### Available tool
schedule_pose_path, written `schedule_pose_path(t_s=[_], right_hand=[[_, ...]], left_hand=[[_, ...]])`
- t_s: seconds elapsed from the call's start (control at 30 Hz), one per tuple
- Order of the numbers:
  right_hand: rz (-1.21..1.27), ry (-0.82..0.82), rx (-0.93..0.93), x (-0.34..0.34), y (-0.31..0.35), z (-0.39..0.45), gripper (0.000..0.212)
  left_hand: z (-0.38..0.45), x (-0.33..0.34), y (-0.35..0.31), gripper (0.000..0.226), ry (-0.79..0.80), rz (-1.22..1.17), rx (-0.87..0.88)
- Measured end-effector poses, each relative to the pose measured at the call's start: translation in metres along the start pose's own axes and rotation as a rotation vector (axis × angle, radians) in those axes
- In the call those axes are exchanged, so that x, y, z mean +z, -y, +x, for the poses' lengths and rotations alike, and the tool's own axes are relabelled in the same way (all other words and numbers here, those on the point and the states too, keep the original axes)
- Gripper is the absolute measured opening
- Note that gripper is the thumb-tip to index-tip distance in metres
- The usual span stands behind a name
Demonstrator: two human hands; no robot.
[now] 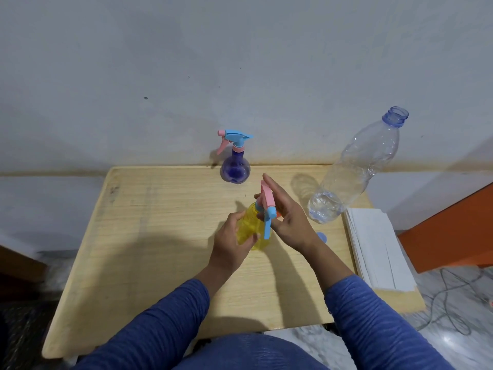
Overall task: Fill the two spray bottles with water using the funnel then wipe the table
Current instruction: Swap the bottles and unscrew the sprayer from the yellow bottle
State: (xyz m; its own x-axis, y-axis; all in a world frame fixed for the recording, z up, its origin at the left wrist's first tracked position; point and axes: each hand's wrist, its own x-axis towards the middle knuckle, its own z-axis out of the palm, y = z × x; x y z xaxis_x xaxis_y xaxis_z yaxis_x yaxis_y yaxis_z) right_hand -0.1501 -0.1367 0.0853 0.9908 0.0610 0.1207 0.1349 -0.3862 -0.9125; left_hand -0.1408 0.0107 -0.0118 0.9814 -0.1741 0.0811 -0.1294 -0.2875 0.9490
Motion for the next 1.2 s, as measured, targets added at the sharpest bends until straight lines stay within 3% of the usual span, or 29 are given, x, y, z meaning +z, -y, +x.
schedule_pose_path(t_s=[0.1, 0.2, 0.5, 0.9, 1.2], right_hand=[[0.039, 0.003, -0.012, -0.001, 0.001, 0.002, 0.059], [0.008, 0.041, -0.005, 0.000, 0.000, 0.002, 0.068], [0.088, -0.085, -0.043, -0.002, 0.012, 0.009, 0.061], [-0.152, -0.340, -0.153, -0.022, 0.073, 0.078, 0.061], [-0.341, -0.500, -0.068, -0.054, 0.086, 0.110, 0.064]], left_hand=[[0.000, 0.000, 0.000, 0.057, 0.001, 0.010, -0.003], [0.001, -0.001, -0.001, 0.058, 0.000, 0.012, -0.006], [0.001, 0.000, -0.002, 0.056, -0.012, 0.034, -0.002], [0.002, -0.001, 0.001, 0.060, 0.012, 0.063, -0.038], [0.002, -0.001, -0.002, 0.059, 0.018, 0.028, -0.036]])
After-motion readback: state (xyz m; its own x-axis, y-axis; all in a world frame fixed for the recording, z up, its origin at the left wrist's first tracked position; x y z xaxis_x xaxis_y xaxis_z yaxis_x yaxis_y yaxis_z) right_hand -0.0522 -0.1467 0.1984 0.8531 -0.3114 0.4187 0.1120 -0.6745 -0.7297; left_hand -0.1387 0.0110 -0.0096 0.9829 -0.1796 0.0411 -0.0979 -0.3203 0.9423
